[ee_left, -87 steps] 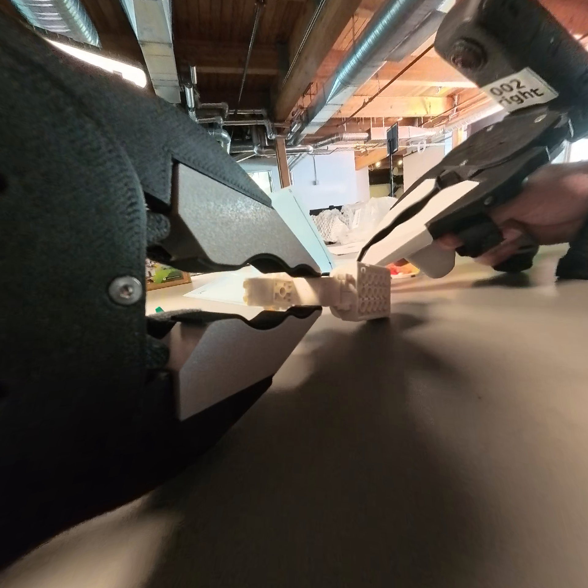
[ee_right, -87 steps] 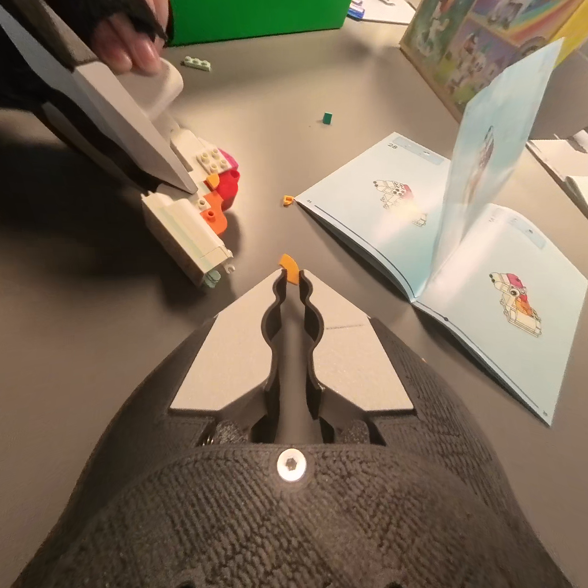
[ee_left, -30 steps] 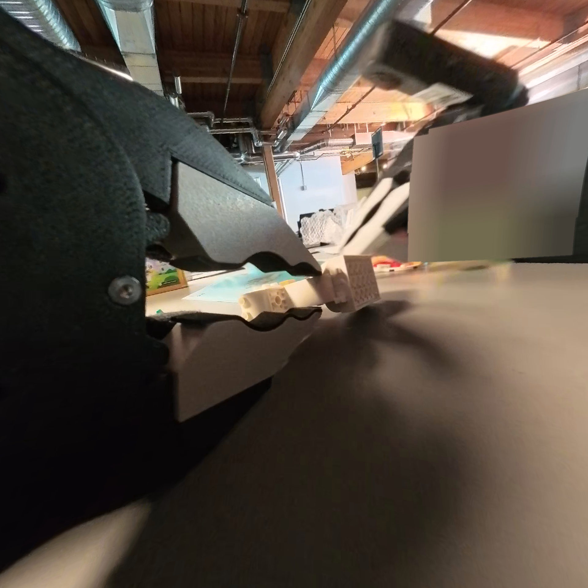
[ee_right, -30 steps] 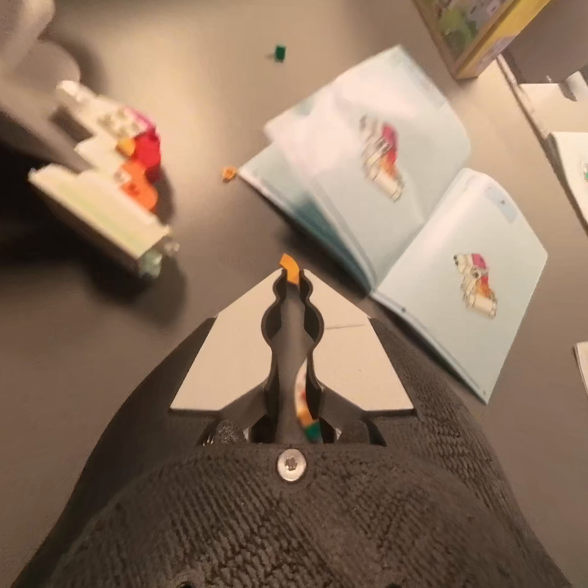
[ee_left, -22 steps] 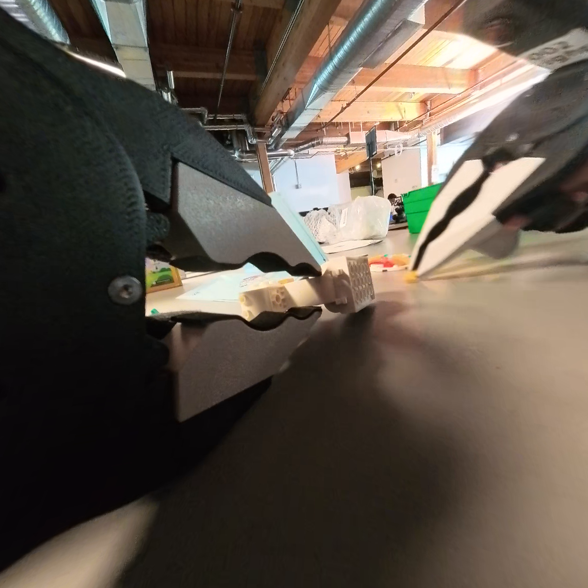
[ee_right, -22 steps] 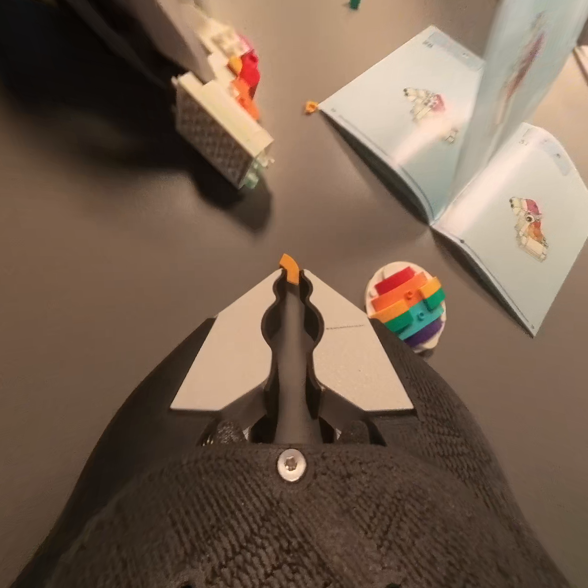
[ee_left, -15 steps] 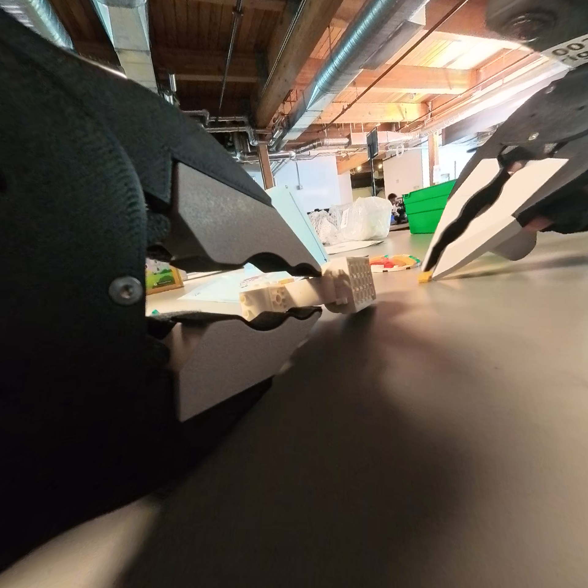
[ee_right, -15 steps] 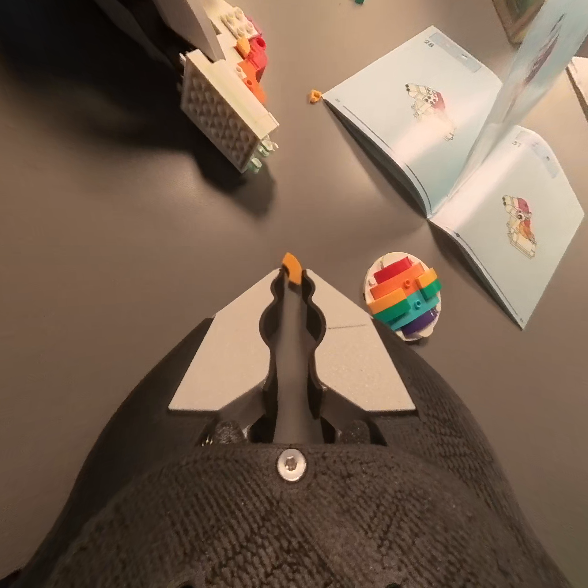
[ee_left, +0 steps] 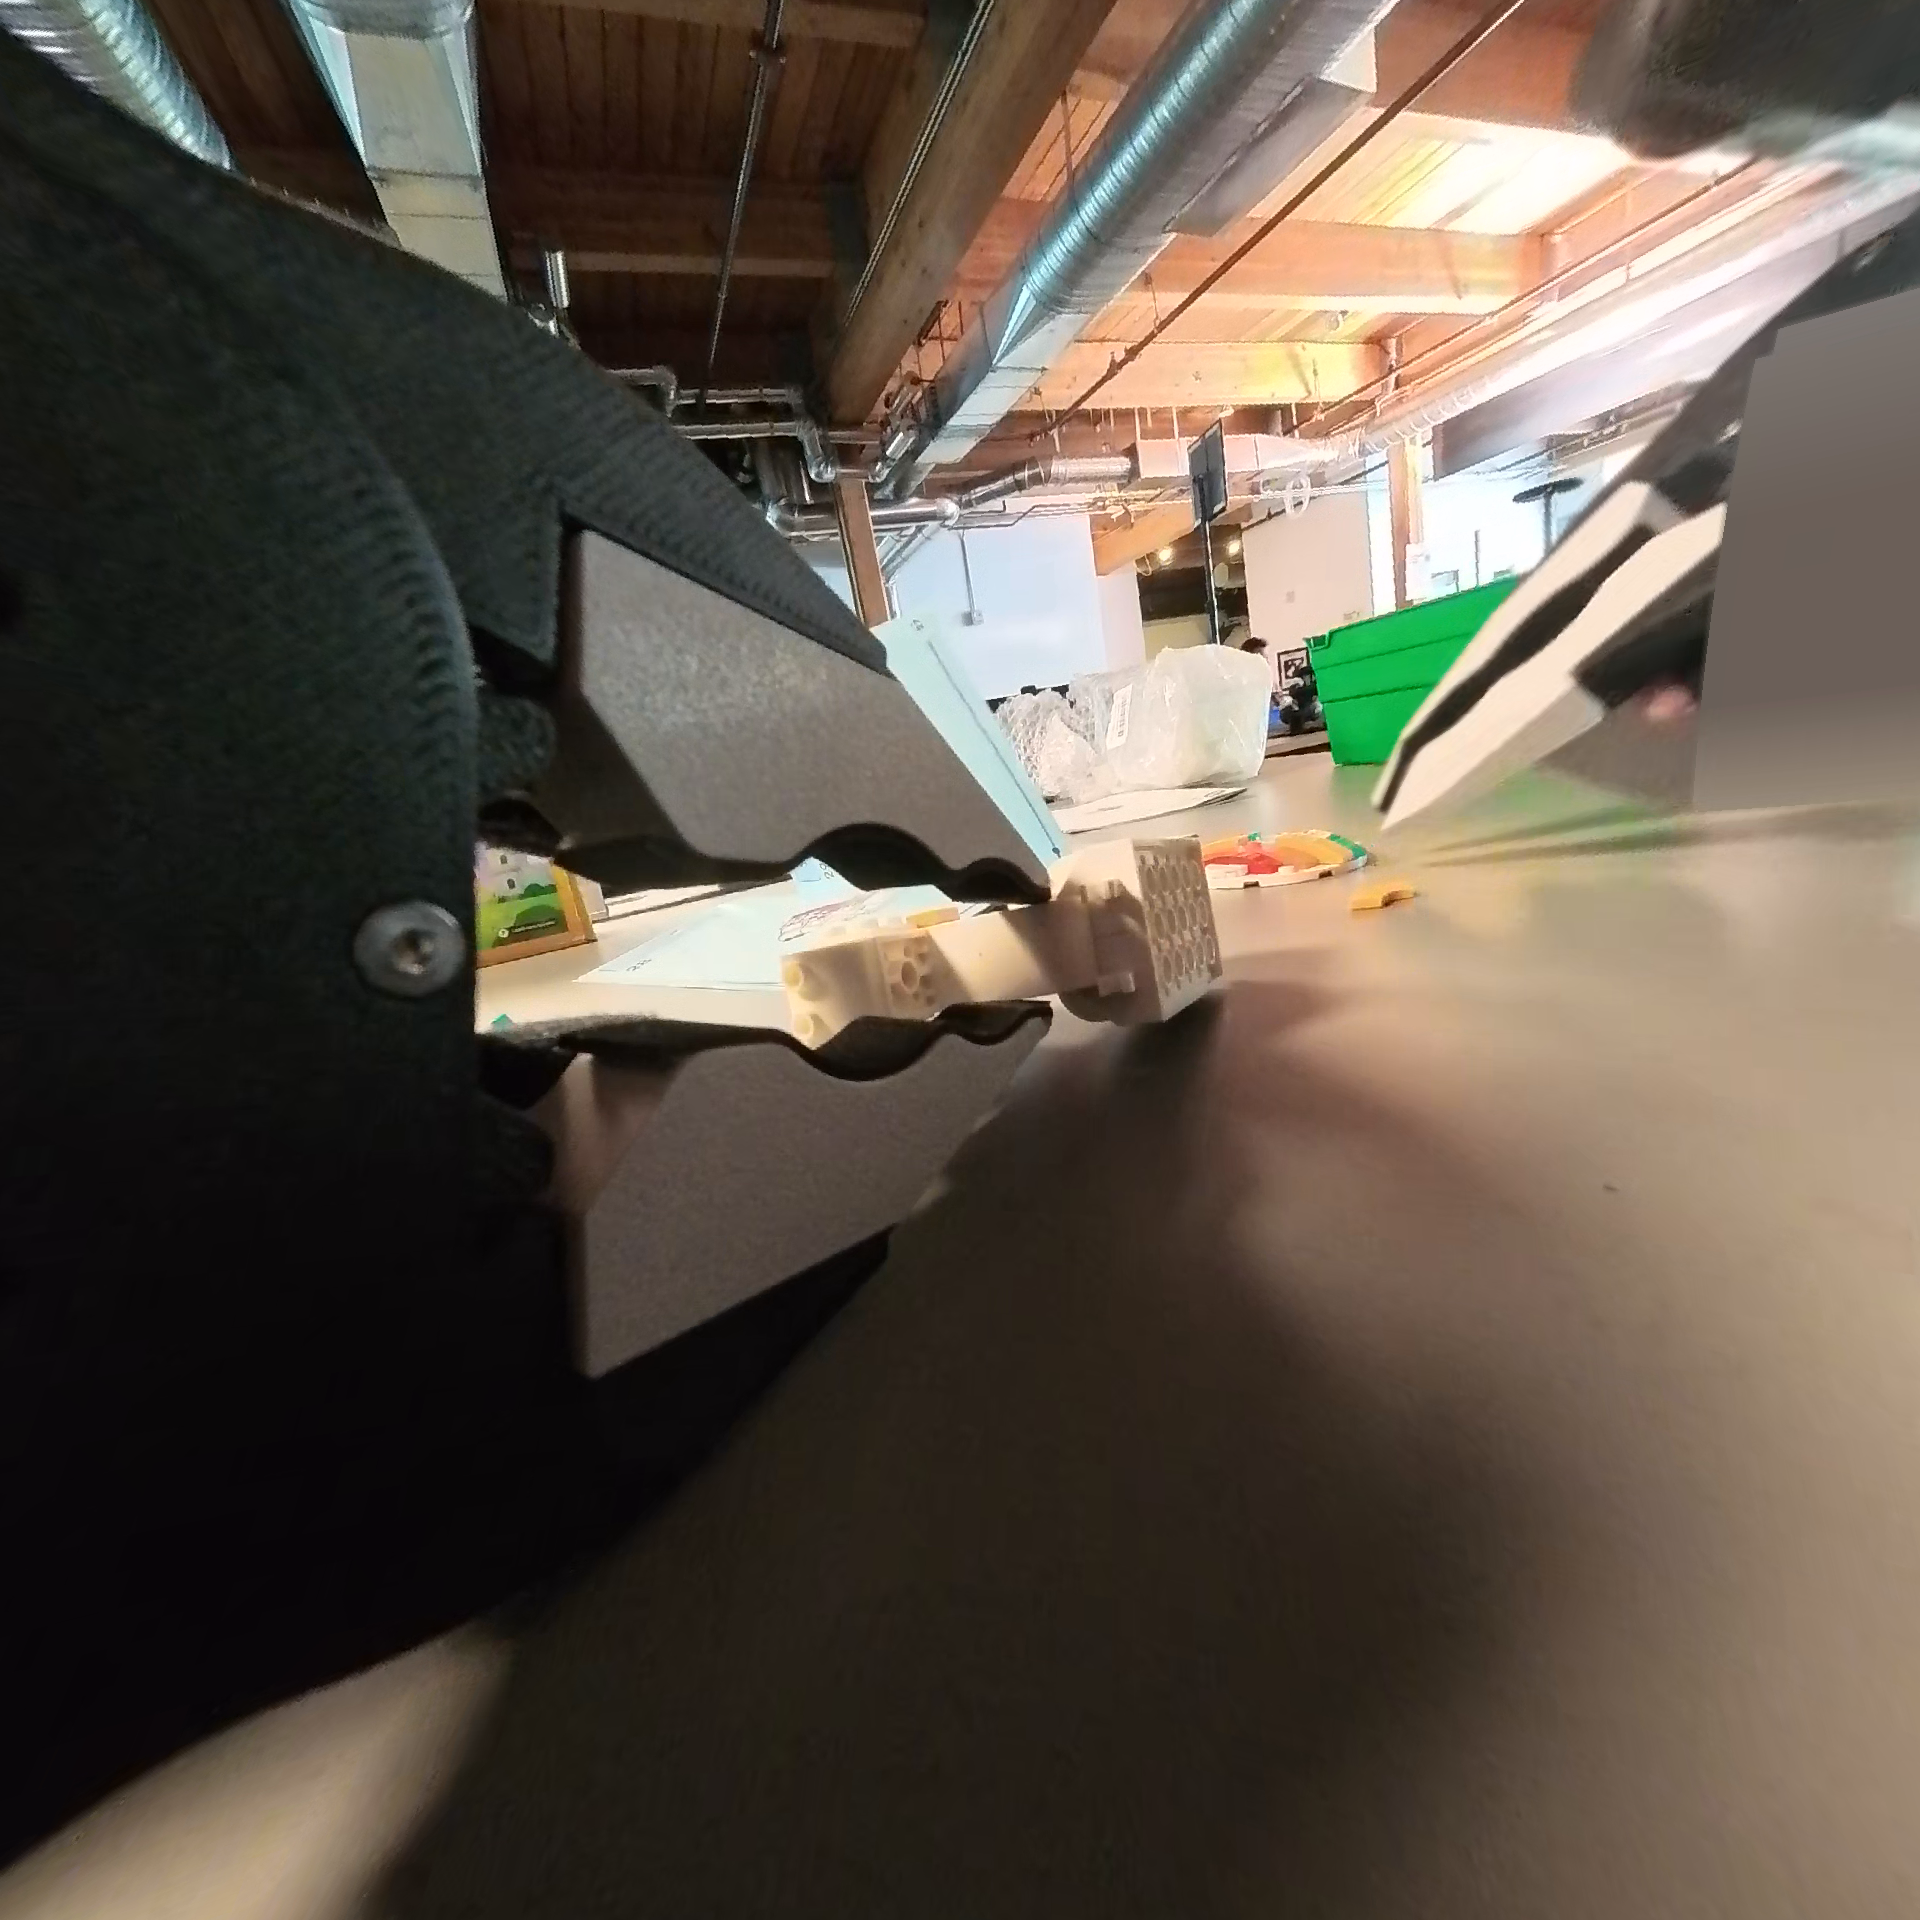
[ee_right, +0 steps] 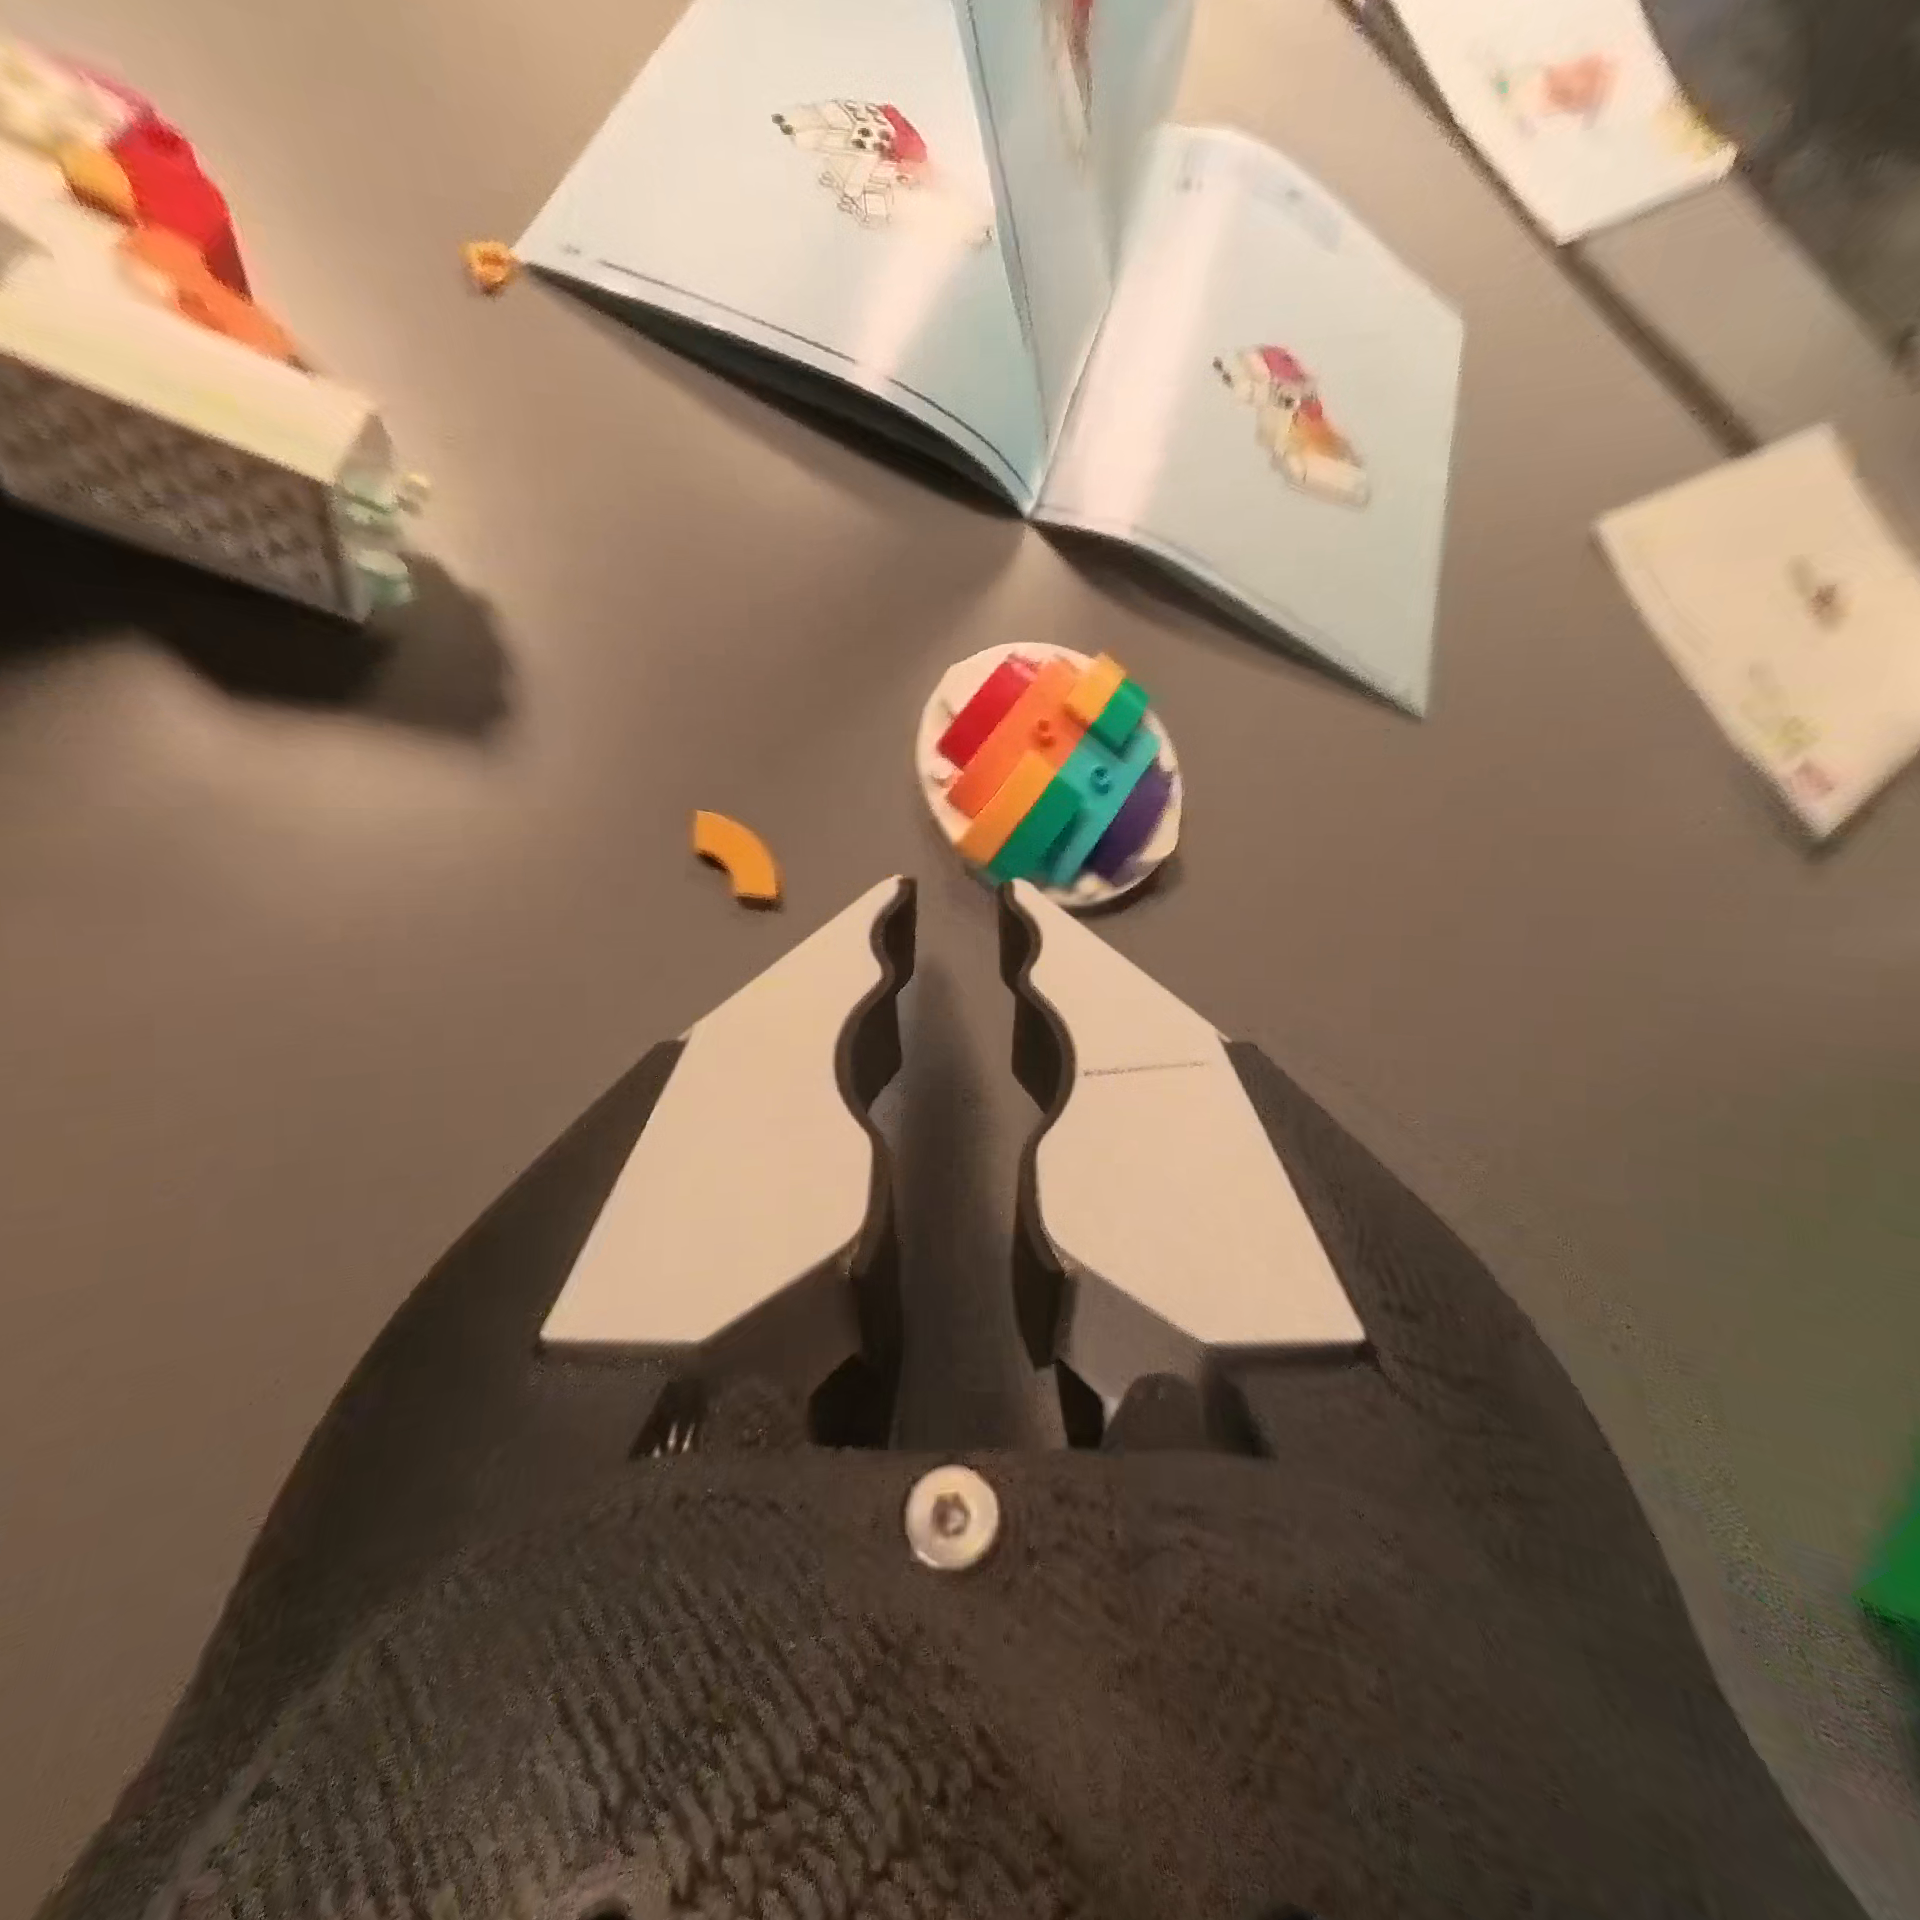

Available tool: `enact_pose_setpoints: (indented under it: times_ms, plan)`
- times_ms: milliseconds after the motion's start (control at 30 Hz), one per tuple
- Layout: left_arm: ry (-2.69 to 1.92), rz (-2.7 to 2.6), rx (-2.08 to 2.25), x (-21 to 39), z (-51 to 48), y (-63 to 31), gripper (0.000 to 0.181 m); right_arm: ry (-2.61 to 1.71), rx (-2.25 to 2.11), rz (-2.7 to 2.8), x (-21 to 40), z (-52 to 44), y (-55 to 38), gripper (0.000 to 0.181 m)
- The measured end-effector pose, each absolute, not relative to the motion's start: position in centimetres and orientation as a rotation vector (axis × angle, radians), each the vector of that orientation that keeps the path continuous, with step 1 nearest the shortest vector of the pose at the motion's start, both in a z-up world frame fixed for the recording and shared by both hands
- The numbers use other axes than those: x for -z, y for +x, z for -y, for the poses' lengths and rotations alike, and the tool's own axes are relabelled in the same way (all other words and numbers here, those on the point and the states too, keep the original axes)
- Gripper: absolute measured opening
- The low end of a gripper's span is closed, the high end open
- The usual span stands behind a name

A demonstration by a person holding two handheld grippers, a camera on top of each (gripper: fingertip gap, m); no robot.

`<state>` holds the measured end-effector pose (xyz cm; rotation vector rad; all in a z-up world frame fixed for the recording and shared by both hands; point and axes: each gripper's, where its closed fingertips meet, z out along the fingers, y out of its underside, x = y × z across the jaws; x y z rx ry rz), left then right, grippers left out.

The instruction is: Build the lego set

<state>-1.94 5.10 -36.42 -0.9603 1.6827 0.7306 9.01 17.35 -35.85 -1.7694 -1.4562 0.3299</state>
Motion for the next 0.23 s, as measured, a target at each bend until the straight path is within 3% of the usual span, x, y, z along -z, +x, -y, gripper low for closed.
enact_pose_setpoints:
  times_ms: [33,133,233]
  plan:
    - [-0.961,-1.682,-0.733,36.4,-5.1,-2.0,0.018,-1.844,-0.399,1.424,35.9,-16.4,9.0,0.012]
    - [-0.960,-1.683,-0.737,36.4,-5.2,-2.0,0.018,-1.969,-0.645,1.427,36.2,-12.5,8.3,0.010]
    - [-0.961,-1.682,-0.739,36.4,-5.2,-2.0,0.018,-1.975,-0.572,1.456,36.8,-12.0,8.5,0.010]
